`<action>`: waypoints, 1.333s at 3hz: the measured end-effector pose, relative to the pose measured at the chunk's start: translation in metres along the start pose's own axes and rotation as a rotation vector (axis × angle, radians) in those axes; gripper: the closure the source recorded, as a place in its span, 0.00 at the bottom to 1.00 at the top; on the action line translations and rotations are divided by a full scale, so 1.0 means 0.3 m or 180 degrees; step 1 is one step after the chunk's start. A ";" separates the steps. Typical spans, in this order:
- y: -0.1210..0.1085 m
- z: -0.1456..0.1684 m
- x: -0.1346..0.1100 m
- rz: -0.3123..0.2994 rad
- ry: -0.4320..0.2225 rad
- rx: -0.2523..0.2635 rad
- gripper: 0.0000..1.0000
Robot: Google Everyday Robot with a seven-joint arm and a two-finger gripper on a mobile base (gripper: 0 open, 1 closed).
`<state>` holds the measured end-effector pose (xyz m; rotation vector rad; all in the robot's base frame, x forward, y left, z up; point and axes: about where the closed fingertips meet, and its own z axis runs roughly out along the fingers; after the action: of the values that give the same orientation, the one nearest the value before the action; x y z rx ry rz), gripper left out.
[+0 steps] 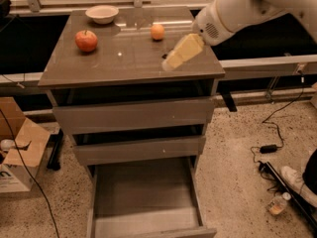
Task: Place rxbar chocolate into bottom drawer
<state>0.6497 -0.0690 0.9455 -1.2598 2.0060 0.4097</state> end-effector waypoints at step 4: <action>-0.286 0.377 0.024 0.0439 -0.0309 0.0025 0.00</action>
Offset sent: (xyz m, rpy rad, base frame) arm 0.0397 0.0227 -0.0161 0.0641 0.0110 0.0053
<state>0.7689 -0.0464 0.8712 -1.0797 2.0160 0.5187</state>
